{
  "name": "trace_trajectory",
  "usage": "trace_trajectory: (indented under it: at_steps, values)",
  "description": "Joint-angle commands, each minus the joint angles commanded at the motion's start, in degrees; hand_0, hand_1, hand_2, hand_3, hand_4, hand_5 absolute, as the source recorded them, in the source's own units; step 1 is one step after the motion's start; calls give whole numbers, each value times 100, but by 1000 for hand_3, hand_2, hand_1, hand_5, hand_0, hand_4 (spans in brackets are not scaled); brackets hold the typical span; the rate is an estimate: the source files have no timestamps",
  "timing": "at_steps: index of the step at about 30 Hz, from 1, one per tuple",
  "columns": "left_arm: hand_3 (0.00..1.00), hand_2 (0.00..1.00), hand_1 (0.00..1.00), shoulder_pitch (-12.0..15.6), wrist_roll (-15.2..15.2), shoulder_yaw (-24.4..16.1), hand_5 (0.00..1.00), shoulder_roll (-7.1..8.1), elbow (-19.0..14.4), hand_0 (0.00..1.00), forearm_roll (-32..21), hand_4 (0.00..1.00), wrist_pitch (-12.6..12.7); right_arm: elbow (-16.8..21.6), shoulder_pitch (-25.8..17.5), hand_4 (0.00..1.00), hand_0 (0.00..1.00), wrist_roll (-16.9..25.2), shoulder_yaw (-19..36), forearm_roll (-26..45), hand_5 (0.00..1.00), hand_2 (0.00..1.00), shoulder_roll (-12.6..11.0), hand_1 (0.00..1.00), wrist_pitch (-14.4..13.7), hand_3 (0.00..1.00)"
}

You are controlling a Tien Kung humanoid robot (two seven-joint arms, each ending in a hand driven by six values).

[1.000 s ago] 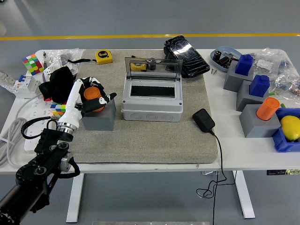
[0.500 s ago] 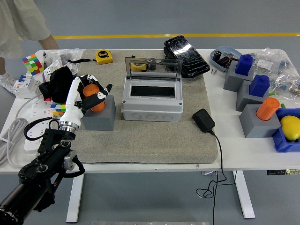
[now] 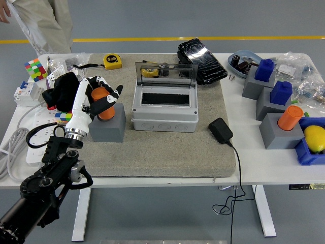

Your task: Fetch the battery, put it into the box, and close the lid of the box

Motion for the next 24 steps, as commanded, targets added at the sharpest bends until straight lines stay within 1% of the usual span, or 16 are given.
trace_trajectory:
  at_steps: [3, 4, 5, 8, 11, 13, 15, 16, 18, 21, 22, 24]
  values:
    - [202, 161, 70, -132, 337, 133, 2, 107, -362, 82, 552, 617, 127, 1, 0, 926, 557, 5, 6, -1, 495, 592, -4, 593, -3, 552]
    - [206, 166, 75, -217, 502, 233, 2, 163, -503, 89, 792, 681, 139, 0, -1, 927, 557, 4, 4, 1, 496, 593, -6, 593, -3, 552]
    - [206, 166, 75, -299, 624, 334, 2, 209, -605, 89, 1014, 681, 130, 1, -2, 927, 557, 5, 6, 0, 496, 593, -8, 593, -3, 552]
    - [206, 166, 75, -614, 1015, 725, 2, 329, -865, 89, 1746, 681, 129, 0, -1, 927, 557, 7, 4, 3, 496, 593, -12, 593, -6, 552]
    - [207, 167, 80, -943, 1418, 1129, 2, 369, -1011, 92, 2418, 697, 208, 3, 7, 926, 557, 10, 2, 1, 496, 593, -11, 593, -7, 552]
    - [207, 167, 80, -1073, 1604, 1300, 2, 370, -1041, 92, 2701, 697, 232, 5, 9, 926, 557, 13, 4, 1, 496, 593, -10, 593, -9, 552]
    - [207, 167, 80, -1320, 1881, 1609, 2, 347, -1042, 92, 3102, 697, 287, 6, 10, 926, 557, 14, -8, 5, 496, 593, -11, 593, -10, 552]
    - [210, 169, 84, -1413, 1977, 1721, 2, 329, -1018, 95, 3243, 713, 297, 5, 9, 927, 557, 13, -18, 11, 496, 593, -13, 593, -11, 552]
    - [210, 169, 84, -1597, 2118, 1949, 2, 282, -936, 95, 3447, 713, 311, 4, 6, 927, 557, 11, -42, 23, 496, 593, -16, 593, -10, 552]
    - [210, 169, 84, -1900, 2355, 2318, 2, 171, -744, 95, 3710, 713, 309, 5, 11, 927, 557, 10, -63, 32, 496, 593, -22, 593, -12, 552]
    - [215, 170, 88, -1996, 2433, 2449, 2, 121, -667, 97, 3791, 760, 306, 6, 10, 927, 557, 10, -65, 35, 496, 593, -22, 593, -13, 551]
    - [215, 170, 88, -2139, 2511, 2658, 2, 20, -516, 97, 3920, 760, 313, 8, 10, 927, 557, 11, -74, 38, 496, 593, -23, 593, -14, 551]
